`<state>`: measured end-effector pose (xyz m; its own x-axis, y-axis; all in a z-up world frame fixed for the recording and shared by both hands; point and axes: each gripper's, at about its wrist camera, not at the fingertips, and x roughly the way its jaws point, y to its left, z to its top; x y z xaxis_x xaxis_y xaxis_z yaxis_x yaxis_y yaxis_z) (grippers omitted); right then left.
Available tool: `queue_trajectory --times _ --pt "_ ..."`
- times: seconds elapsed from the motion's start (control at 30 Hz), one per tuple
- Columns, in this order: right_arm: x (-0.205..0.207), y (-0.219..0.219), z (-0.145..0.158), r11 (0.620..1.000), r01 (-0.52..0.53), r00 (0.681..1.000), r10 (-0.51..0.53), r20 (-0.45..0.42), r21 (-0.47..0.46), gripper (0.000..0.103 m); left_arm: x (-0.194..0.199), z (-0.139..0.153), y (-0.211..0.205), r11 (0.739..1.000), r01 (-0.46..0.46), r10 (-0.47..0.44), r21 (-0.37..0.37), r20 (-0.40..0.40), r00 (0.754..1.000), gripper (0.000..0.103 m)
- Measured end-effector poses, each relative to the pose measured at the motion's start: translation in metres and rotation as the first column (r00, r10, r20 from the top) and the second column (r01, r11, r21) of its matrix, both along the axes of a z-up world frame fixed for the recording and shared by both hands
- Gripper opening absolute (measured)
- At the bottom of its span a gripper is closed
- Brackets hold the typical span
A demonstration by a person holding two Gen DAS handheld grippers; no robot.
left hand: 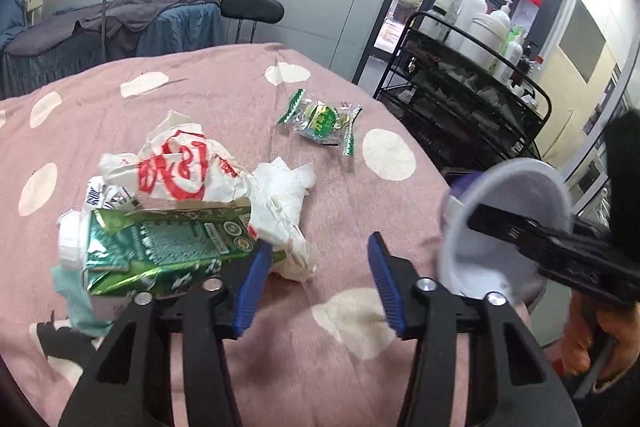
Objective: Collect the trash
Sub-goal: 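Carry the blue yogurt cup and white bag over the brown bin with both tools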
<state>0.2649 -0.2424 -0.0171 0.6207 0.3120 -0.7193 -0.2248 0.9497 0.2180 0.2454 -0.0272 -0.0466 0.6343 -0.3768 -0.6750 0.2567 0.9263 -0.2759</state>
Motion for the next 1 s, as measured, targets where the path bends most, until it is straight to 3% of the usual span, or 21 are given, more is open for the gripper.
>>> queue_trajectory --times 0.23,0.37,0.73,1.0 --pt "-0.025 -0.018 0.006 0.998 0.036 0.999 -0.037 0.019 0.053 0.033 0.027 -0.01 -0.004 1.0 -0.027 0.027 0.01 -0.056 0.998 0.02" --pt "-0.034 -0.027 0.001 0.997 0.068 0.997 -0.069 0.022 0.042 0.033 0.029 -0.01 -0.005 0.999 -0.05 0.051 0.022 -0.046 0.998 0.009" --pt "-0.052 -0.051 -0.015 0.986 0.136 0.99 -0.138 0.017 0.095 0.033 -0.018 0.023 -0.001 0.996 -0.003 0.009 -0.088 0.067 0.998 0.007" --pt "-0.068 -0.066 -0.019 0.976 0.188 0.981 -0.192 0.026 0.111 0.033 -0.056 0.05 -0.019 0.982 0.089 -0.065 -0.164 0.144 0.987 0.007"
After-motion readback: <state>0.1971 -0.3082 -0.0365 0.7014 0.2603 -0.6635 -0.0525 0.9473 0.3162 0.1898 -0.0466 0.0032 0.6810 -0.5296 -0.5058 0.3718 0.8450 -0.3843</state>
